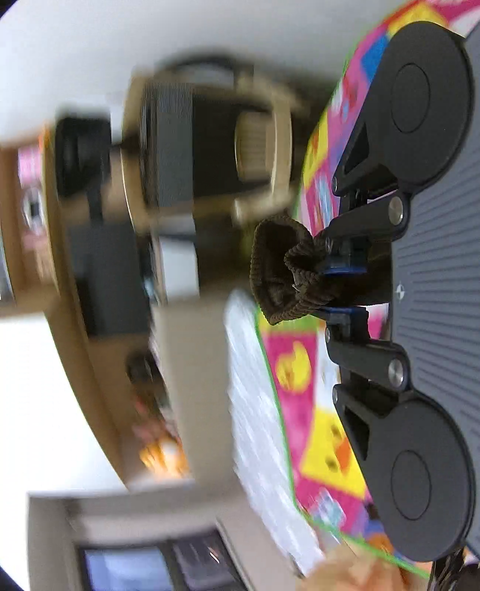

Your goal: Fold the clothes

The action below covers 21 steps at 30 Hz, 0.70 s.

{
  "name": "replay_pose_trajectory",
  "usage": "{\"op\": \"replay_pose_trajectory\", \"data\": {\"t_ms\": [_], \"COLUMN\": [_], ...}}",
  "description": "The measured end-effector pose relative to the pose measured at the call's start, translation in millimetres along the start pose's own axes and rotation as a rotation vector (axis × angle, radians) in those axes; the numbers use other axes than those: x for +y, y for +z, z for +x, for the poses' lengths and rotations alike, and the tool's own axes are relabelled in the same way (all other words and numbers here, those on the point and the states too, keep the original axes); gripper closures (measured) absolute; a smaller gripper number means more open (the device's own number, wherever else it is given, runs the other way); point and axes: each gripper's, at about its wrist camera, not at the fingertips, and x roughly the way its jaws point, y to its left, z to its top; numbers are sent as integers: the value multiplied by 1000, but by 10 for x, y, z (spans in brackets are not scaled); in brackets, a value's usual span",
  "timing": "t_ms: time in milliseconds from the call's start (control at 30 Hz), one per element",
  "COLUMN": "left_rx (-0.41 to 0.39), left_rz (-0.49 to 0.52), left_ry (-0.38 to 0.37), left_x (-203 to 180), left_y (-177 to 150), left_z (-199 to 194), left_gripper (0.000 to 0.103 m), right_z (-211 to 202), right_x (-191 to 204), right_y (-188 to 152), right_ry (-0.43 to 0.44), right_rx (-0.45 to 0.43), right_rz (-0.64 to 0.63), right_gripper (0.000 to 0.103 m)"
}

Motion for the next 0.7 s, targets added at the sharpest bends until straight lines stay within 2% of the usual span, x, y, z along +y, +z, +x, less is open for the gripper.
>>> {"op": "replay_pose_trajectory", "data": {"t_ms": [200, 267, 300, 333, 367, 433, 533, 633, 700], "left_rx": [-10, -12, -13, -16, -20, -30, -74, -154, -198], "left_rz": [-68, -89, -94, -101, -115, -148, -245, -264, -243], "left_ry": [4, 24, 36, 51, 67, 98, 153, 275, 372], "left_x": [184, 252, 279, 311, 349, 430, 588, 666, 671], "left_y": [-24, -6, 7, 25, 49, 102, 248, 412, 517], "left_z": [-115, -132, -129, -124, -113, -89, -22, 64, 159], "left_gripper": [0, 0, 0, 0, 0, 0, 0, 0, 0], "right_z": [832, 1049, 1072, 1046, 976, 810, 507, 220, 70], "right_x": [734, 930, 959, 970, 963, 869, 626, 293, 66], "right_y": [-314, -408, -440, -454, -451, -439, -481, -731, -951], "right_ry": [133, 187, 229, 259, 279, 293, 261, 176, 132], "right_rx": [170, 212, 212, 196, 167, 111, 33, -62, -113], "right_rz": [-66, -75, -61, -48, -35, -3, 39, 52, 82], "right_gripper": [87, 79, 67, 52, 47, 45, 41, 36, 35]}}
